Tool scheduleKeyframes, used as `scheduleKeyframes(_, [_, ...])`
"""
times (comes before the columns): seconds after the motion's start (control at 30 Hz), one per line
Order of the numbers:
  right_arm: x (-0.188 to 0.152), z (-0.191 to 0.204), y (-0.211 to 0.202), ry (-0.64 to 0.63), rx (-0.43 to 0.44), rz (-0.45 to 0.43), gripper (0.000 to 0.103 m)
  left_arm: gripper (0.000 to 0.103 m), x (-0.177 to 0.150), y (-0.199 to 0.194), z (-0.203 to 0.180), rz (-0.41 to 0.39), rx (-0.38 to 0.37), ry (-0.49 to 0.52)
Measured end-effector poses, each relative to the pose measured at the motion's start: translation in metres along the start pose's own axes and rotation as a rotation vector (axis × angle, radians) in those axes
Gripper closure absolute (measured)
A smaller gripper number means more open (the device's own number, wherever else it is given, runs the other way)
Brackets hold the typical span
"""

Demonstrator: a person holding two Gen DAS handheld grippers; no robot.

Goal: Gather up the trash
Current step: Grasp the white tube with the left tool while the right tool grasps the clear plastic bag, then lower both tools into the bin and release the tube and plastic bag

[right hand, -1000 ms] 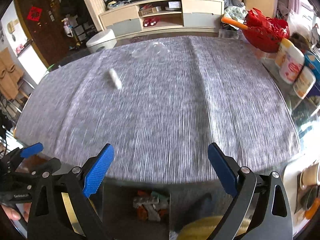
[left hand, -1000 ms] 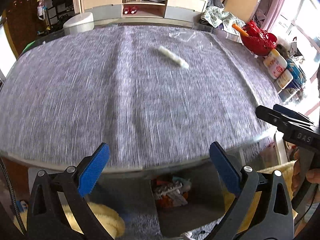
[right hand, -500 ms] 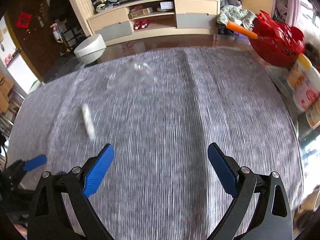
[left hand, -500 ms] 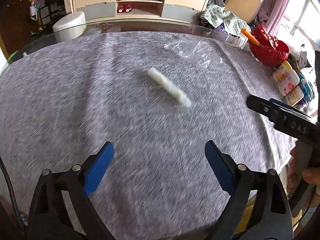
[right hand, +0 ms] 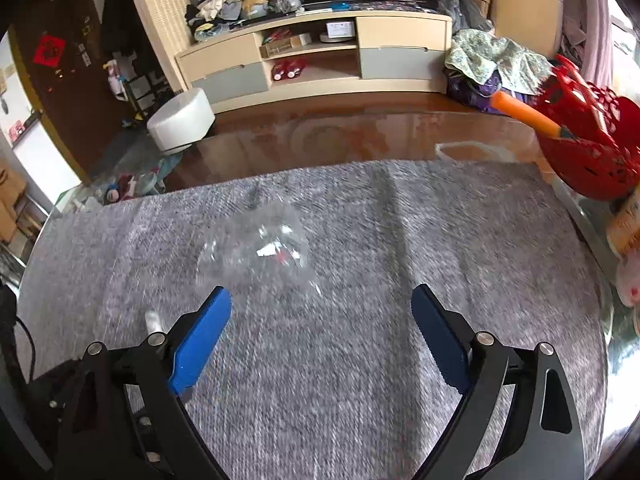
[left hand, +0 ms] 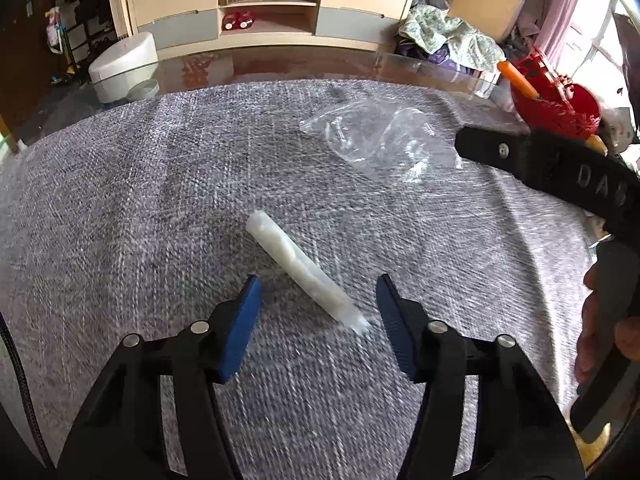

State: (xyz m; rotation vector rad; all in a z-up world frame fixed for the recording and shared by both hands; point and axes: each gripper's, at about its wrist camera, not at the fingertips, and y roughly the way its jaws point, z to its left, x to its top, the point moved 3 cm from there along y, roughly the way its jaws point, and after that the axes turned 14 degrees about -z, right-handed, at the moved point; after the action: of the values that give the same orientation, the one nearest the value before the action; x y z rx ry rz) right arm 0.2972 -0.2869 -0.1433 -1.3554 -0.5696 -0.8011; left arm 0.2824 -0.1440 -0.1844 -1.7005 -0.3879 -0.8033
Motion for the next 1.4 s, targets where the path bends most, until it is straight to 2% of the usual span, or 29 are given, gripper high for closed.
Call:
scheduleKeyframes(0.1, [0.005,0.007,0.013,-0.012,0.014,0.001,0.012,0.06,0.003,0.003,0.004,-0.01,0.024,0.006])
scheduleKeyframes(0.17, [0.007,0.012,0.024,-0.018,0.023,0.009,0.012,0.077,0.007,0.005,0.013,-0.015,0.046,0.004])
scheduleKeyframes(0.27, [0.006,0.019,0.037,-0.026,0.032,0.023,0.013,0.091,0.011,0.007,0.023,-0.016,0.045,-0.01])
scheduleKeyframes(0.33, [0.005,0.022,0.048,-0.033,0.034,0.038,0.017,0.091,0.013,0.008,0.028,-0.016,0.022,-0.015])
scheduleKeyframes(0.4, [0.003,0.024,0.058,-0.034,0.041,0.062,0.025,0.091,0.015,0.009,0.028,-0.019,0.014,-0.006])
scheduleKeyframes(0.53, [-0.004,0.031,0.061,-0.044,0.054,0.062,0.031,0.091,0.014,0.009,0.027,-0.028,0.005,0.009])
scheduleKeyframes(0.67, [-0.006,0.039,0.051,-0.078,0.04,0.031,0.049,0.091,0.012,0.008,0.028,-0.027,-0.007,0.004])
scheduleKeyframes(0.73, [-0.007,0.039,0.045,-0.074,0.049,0.024,0.063,0.091,0.01,0.005,0.029,-0.024,-0.013,0.002])
scheduleKeyframes(0.77, [-0.007,0.039,0.041,-0.072,0.053,0.029,0.074,0.091,0.009,0.004,0.029,-0.021,-0.019,-0.002])
scheduleKeyframes(0.9, [-0.014,0.037,0.026,-0.083,0.058,0.047,0.08,0.092,0.001,-0.005,0.026,0.005,-0.049,-0.009])
scheduleKeyframes(1.17, [-0.045,0.016,-0.025,-0.023,0.066,0.078,0.08,0.092,-0.027,-0.038,0.019,0.024,-0.059,0.0])
scheduleKeyframes(1.4, [-0.074,0.015,-0.093,0.014,0.067,0.077,0.08,0.092,-0.059,-0.1,0.016,0.015,-0.059,-0.005])
